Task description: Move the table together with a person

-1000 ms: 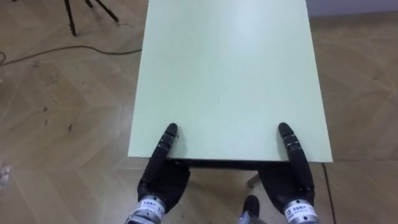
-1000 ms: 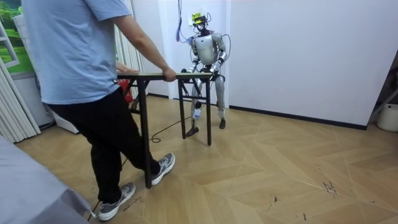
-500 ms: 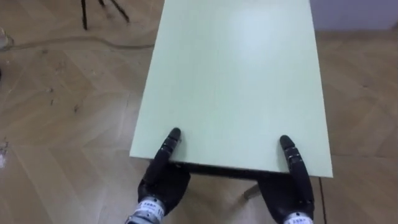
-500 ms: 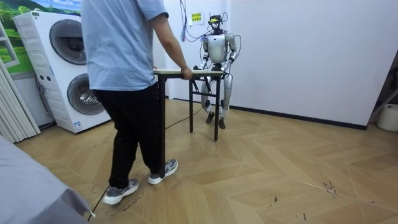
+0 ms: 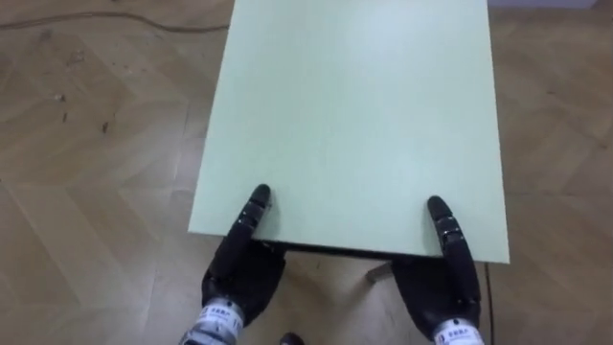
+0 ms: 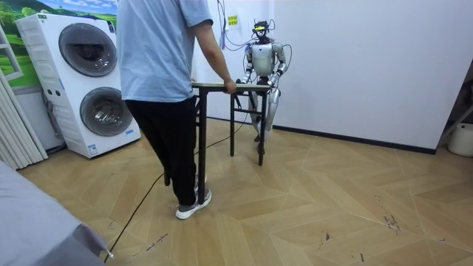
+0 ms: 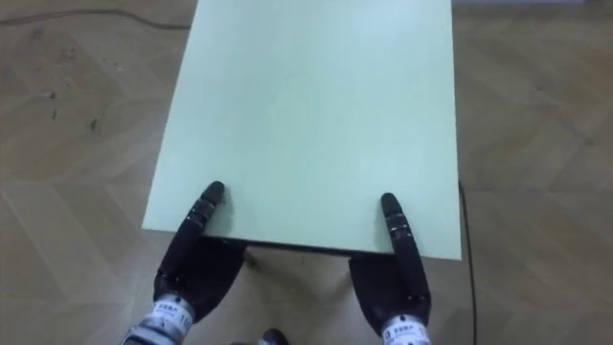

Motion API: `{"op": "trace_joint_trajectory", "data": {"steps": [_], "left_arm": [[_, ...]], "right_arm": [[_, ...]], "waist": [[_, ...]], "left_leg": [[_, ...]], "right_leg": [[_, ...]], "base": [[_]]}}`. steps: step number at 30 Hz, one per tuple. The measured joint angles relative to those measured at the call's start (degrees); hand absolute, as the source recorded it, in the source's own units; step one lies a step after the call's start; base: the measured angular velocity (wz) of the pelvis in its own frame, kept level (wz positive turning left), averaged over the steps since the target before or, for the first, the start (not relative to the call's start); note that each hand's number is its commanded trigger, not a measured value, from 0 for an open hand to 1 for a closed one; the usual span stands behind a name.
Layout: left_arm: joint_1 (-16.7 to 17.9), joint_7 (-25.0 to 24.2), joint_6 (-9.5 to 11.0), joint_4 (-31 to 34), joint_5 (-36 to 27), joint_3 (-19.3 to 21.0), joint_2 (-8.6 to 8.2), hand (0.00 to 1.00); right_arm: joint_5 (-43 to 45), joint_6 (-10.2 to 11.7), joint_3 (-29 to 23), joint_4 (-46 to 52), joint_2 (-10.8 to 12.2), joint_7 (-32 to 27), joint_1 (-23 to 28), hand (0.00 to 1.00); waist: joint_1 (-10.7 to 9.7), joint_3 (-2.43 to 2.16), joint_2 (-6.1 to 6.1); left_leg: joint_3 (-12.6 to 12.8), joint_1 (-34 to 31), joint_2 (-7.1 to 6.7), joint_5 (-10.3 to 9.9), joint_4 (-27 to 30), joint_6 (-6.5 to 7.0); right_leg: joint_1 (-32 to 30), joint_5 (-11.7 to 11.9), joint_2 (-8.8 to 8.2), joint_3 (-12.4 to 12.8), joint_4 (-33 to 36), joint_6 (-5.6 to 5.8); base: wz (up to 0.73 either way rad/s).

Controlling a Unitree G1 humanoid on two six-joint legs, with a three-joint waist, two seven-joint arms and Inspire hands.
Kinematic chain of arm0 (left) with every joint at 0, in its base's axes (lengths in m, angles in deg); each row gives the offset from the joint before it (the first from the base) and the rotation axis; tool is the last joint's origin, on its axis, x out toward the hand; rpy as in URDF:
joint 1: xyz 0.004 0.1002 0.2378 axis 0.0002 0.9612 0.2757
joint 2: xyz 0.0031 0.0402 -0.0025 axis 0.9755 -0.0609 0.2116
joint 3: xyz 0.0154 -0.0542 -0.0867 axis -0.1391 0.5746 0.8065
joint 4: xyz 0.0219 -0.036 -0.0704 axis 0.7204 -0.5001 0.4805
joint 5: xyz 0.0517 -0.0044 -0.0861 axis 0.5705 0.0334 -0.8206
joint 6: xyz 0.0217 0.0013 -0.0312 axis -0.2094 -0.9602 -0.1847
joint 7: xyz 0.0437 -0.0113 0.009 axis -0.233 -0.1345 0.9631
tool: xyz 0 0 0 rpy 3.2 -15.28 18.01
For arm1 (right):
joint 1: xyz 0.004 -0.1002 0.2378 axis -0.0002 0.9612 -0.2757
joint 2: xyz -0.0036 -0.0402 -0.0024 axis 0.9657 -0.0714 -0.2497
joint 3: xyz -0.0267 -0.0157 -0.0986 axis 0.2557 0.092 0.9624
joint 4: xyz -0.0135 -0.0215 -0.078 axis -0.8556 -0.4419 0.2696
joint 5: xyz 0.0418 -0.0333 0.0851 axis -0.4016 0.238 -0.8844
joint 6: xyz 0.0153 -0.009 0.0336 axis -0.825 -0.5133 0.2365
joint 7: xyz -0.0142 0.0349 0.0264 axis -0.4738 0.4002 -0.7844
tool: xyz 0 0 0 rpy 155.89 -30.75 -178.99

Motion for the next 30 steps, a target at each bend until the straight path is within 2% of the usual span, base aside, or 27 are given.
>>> {"op": "trace_joint_trajectory", "data": {"steps": [2, 3, 4, 5, 6, 7, 8, 9, 10, 11, 12, 13, 14, 15, 16, 17, 18, 19, 20, 21, 22, 23, 24, 25, 26, 27, 30], "left_arm": [[0.4, 0.3, -0.1, -0.3, 0.3, -0.1, 0.16, 1.0], [0.3, 0.5, -0.3, -0.6, 0.6, -0.1, 0.1, 1.0], [0.1, 0.6, -0.6, -1.2, 0.8, -0.2, 0.07, 1.0], [-0.3, 0.7, -1.2, -1.3, 0.7, 0.1, 0.22, 1.0], [-0.1, 0.7, -1.3, -1.4, 0.5, 0.3, 0.18, 1.0], [1.2, 0.5, -1.7, -1.4, 0.4, 1.0, -0.02, 1.0], [1.6, 0.5, -1.9, -1.4, 0.4, 1.3, -0.13, 1.0], [1.8, 0.4, -2.5, -1.4, 0.4, 1.4, -0.1, 1.0], [1.8, 0.4, -2.7, -1.4, 0.6, 1.8, -0.16, 1.0], [1.6, 0.4, -2.8, -1.4, 0.6, 1.8, -0.25, 1.0], [1.5, 0.4, -2.8, -1.4, 0.6, 1.8, -0.32, 1.0], [1.4, 0.4, -3.0, -1.3, 0.7, 1.7, -0.44, 1.0], [0.9, 0.4, -3.2, -1.1, 0.7, 1.7, -0.46, 1.0], [0.4, 0.4, -3.3, -1.1, 0.7, 1.7, -0.5, 1.0], [-0.5, 0.7, -3.5, -0.4, 0.6, 1.5, -0.64, 1.0], [-1.0, 0.7, -3.5, -0.4, 0.8, 1.5, -0.53, 1.0], [-1.9, 1.5, -3.5, -0.4, 0.8, 0.9, -0.19, 1.0], [-2.4, 2.0, -3.5, -0.5, 0.8, 0.5, -0.38, 1.0], [-2.3, 1.9, -3.2, -0.7, 0.6, 0.5, -0.61, 1.0], [-1.1, 0.6, -1.9, -0.2, 0.2, 0.7, 0.33, 1.0], [-0.7, -1.2, -1.4, 0.6, 0.0, 1.6, 1.94, 1.0], [-0.9, -1.4, -1.2, 0.7, 0.1, 2.2, 0.48, 1.0], [-1.1, -1.4, -1.3, 0.7, 0.0, 2.2, 0.16, 1.0], [-1.5, -0.7, -1.4, 0.5, -0.1, 1.6, -0.48, 1.0], [-1.6, -0.1, -1.3, 0.2, 0.1, 1.2, -1.08, 1.0], [-1.8, -0.1, -1.3, -0.2, 0.3, 1.0, -1.21, 1.0], [-4.1, -0.1, -1.3, -2.9, 0.4, 0.4, -1.75, 1.0]], "right_arm": [[-0.1, -0.1, 0.1, -0.9, 0.4, 0.0, 0.2, 1.0], [-0.1, 0.2, 0.1, -1.0, 0.7, 0.0, 0.7, 1.0], [-0.1, 0.6, 0.1, -1.4, 1.2, 0.0, 1.2, 1.0], [-0.1, 0.7, 0.1, -1.2, 1.1, 0.1, 1.3, 1.0], [-0.1, 0.5, 0.2, -1.3, 1.0, 0.1, 1.2, 1.0], [0.0, 0.3, 0.8, -2.3, 1.0, 0.1, 0.9, 1.0], [0.0, 0.1, 0.9, -2.5, 1.0, 0.0, 0.9, 1.0], [0.0, 0.2, 0.9, -2.5, 0.9, 0.0, 1.1, 1.0], [0.1, 0.1, 0.8, -2.5, 1.1, 0.0, 1.1, 1.0], [0.1, 0.2, 0.7, -2.4, 1.2, 0.0, 1.1, 1.0], [0.1, 0.1, 0.5, -2.4, 1.2, 0.0, 1.1, 1.0], [0.1, 0.1, 0.3, -2.3, 1.2, 0.0, 1.1, 1.0], [0.2, 0.2, 0.2, -1.7, 1.2, 0.0, 1.1, 1.0], [0.2, 0.2, 0.2, -1.3, 0.9, 0.0, 1.1, 1.0], [0.2, 0.6, 0.0, -0.3, 0.6, 0.0, 0.8, 1.0], [0.1, 0.6, -0.6, -0.2, 0.7, 0.0, 0.6, 1.0], [0.0, 0.6, -1.1, 0.1, 0.8, 0.0, 0.9, 1.0], [-0.1, 0.7, -1.3, 0.6, 0.7, 0.0, 1.3, 1.0], [-0.1, 0.3, -1.7, 0.5, 0.6, 0.0, 1.3, 1.0], [0.0, -1.3, -1.5, 0.2, 0.9, 0.0, 0.7, 1.0], [0.6, -1.6, -0.6, 1.3, 1.6, 0.8, 0.8, 1.0], [1.0, -1.1, -0.1, 2.6, 0.6, 0.8, 0.2, 1.0], [1.0, -0.8, 0.2, 2.5, 0.3, 0.8, -0.3, 1.0], [1.1, -0.4, -0.1, 1.8, -0.2, 0.7, -1.1, 1.0], [1.1, -0.7, -0.5, 1.4, -0.5, 0.7, -1.2, 1.0], [1.1, -0.7, -0.8, 1.3, -0.5, 0.7, -1.0, 1.0], [1.7, -1.2, -2.6, 0.7, 0.4, 0.8, -0.5, 1.0]], "waist": [[0.6, 0.08, 0.36], [0.8, 0.15, 0.47], [0.6, 0.09, 0.35], [-0.1, 0.17, 0.02], [0.3, 0.26, 0.25], [1.1, 0.24, 0.47], [1.3, 0.34, 0.72], [1.3, 0.34, 1.35], [0.2, 0.31, 1.44], [-1.4, 0.29, 1.68], [-2.2, 0.26, 1.83], [-2.9, 0.06, 2.29], [-3.2, -0.03, 2.79], [-3.5, -0.05, 3.17], [-4.3, 0.11, 4.22], [-4.9, 0.14, 4.25], [-6.3, 0.07, 4.08], [-6.7, 0.33, 4.32], [-7.5, 0.88, 5.21], [-7.1, 0.25, 7.19], [-6.3, 0.0, 5.81], [-4.6, 0.15, 6.37], [-4.5, 0.16, 6.36], [-5.2, 0.17, 6.32], [-5.7, 0.18, 6.31], [-5.7, 0.2, 6.24], [-5.9, 0.19, 6.11]], "left_leg": [[-1.9, -0.1, 0.49, 2.9, -1.0, -0.93], [-4.2, -0.2, -0.03, 5.9, -2.6, -3.57], [-6.7, -0.1, -1.26, 10.4, -6.2, -10.72], [-9.1, -0.3, -1.63, 13.8, -8.4, -18.13], [-10.3, -0.4, -0.45, 11.8, -5.5, -17.72], [-11.5, 0.5, 2.72, 4.8, 4.0, -15.52], [-12.1, 1.1, 4.24, 2.0, 8.1, -15.56], [-14.8, 2.6, 7.54, -2.8, 15.7, -15.79], [-16.9, 5.2, 10.53, -5.2, 20.1, -16.08], [-19.2, 8.9, 13.41, -6.1, 21.2, -16.82], [-19.6, 11.4, 15.1, -6.1, 20.8, -17.18], [-19.8, 16.6, 17.95, -5.7, 18.8, -17.84], [-20.4, 22.1, 19.85, -4.3, 15.0, -19.43], [-20.6, 24.6, 20.06, -2.9, 12.0, -19.84], [-21.2, 28.6, 19.75, -1.0, 4.6, -21.98], [-21.4, 29.3, 18.29, -2.1, 0.9, -23.4], [-21.0, 30.0, 15.93, -2.0, -4.2, -23.0], [-20.6, 32.3, 13.57, -1.0, -8.8, -22.51], [-20.5, 33.6, 13.76, -1.0, -10.4, -22.71], [-20.5, 33.5, 15.4, -2.2, -11.7, -23.91], [-20.3, 31.6, 14.14, -3.8, -10.4, -24.08], [-21.3, 30.5, 13.13, -7.1, -8.4, -22.89], [-21.6, 29.8, 12.05, -8.4, -8.3, -22.89], [-22.0, 28.7, 10.08, -9.3, -8.9, -22.27], [-21.8, 28.1, 8.8, -9.7, -10.2, -21.77], [-21.7, 28.1, 8.44, -10.1, -11.0, -21.5], [-20.0, 29.1, 6.15, -11.5, -16.1, -20.68]], "right_leg": [[-0.1, 0.8, 1.34, -0.2, -0.5, -1.42], [-0.3, 1.9, 1.97, -0.3, -1.2, -2.02], [-0.8, 4.0, 2.27, -0.4, -2.6, -2.91], [-1.9, 6.7, 1.27, -1.6, -4.6, -3.91], [-2.1, 8.1, 1.41, -2.3, -5.1, -4.18], [-2.2, 9.6, 1.86, -4.8, -5.7, -4.82], [-2.2, 10.2, 2.17, -5.8, -5.8, -5.13], [-2.5, 11.2, 2.98, -8.2, -6.0, -5.85], [-3.5, 11.7, 3.25, -10.1, -5.4, -6.27], [-4.6, 11.8, 3.18, -11.7, -4.5, -6.34], [-5.4, 11.8, 3.14, -12.1, -3.9, -6.34], [-7.3, 11.9, 3.02, -12.5, -2.5, -6.23], [-9.7, 12.0, 2.64, -12.5, -0.8, -5.98], [-11.0, 12.1, 2.49, -12.6, 0.5, -5.74], [-14.2, 12.4, 1.98, -12.3, 3.2, -5.23], [-15.6, 12.8, 1.0, -11.9, 4.3, -4.74], [-17.6, 14.2, -0.64, -9.7, 6.2, -4.87], [-21.7, 16.5, -2.3, -7.2, 13.3, -6.23], [-24.5, 16.3, -1.25, -5.9, 15.8, -6.42], [-25.6, 18.0, 5.77, -3.4, 5.5, -6.77], [-25.3, 23.8, 6.36, -6.1, -1.5, -9.11], [-26.2, 24.5, 5.34, -8.1, -1.5, -9.43], [-26.5, 24.5, 4.76, -8.5, -1.5, -9.44], [-26.5, 24.5, 3.26, -9.7, -1.5, -9.39], [-26.5, 24.8, 2.41, -9.8, -1.5, -8.96], [-26.5, 25.0, 2.05, -10.0, -1.5, -8.68], [-27.4, 27.3, -0.01, -10.3, -1.7, -7.2]], "base": [[0.04], [0.3], [0.4], [0.2], [-0.31], [-0.5], [-0.44], [-0.04], [0.38], [0.52], [0.47], [0.13], [0.05], [0.07], [0.17], [0.51], [0.56], [0.44], [-0.18], [-0.31], [-0.6], [-0.35], [-0.25], [0.17], [0.26], [0.27], [0.21]]}}
